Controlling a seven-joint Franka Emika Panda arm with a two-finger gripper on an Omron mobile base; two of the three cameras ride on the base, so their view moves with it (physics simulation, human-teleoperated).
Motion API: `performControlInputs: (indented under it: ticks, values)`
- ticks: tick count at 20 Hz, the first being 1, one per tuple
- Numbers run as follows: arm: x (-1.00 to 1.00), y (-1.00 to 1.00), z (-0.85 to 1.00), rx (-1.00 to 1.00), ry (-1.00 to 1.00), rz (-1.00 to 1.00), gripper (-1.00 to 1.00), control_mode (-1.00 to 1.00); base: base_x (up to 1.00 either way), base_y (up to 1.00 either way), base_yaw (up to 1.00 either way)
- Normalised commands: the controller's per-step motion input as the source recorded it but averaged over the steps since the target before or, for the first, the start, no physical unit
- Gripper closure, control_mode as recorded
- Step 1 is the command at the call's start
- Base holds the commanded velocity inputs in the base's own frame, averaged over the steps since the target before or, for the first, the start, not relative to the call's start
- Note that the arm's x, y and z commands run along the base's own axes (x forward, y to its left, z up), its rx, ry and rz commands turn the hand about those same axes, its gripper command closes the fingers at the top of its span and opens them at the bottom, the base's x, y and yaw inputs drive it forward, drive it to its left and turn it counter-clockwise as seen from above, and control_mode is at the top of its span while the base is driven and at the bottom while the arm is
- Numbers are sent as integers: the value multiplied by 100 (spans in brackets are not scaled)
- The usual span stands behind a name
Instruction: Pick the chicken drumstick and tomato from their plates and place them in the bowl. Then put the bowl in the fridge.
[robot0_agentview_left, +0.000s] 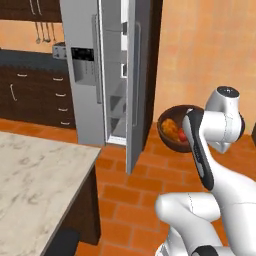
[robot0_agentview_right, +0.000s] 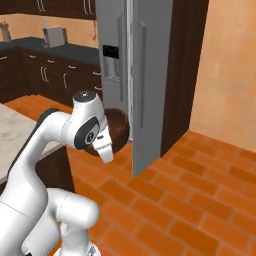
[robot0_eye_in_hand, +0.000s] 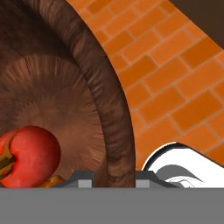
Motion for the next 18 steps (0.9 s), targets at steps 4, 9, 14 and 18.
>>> performControlInputs:
  ticks: [4,9,14,18]
  values:
    - [0,0,0,0,0,0,100,100,100,-97,32]
    - [0,0,0,0,0,0,100,100,92,-86,42]
    - [0,0,0,0,0,0,100,100,73,-61,56]
    - [0,0,0,0,0,0,100,100,48,-36,61]
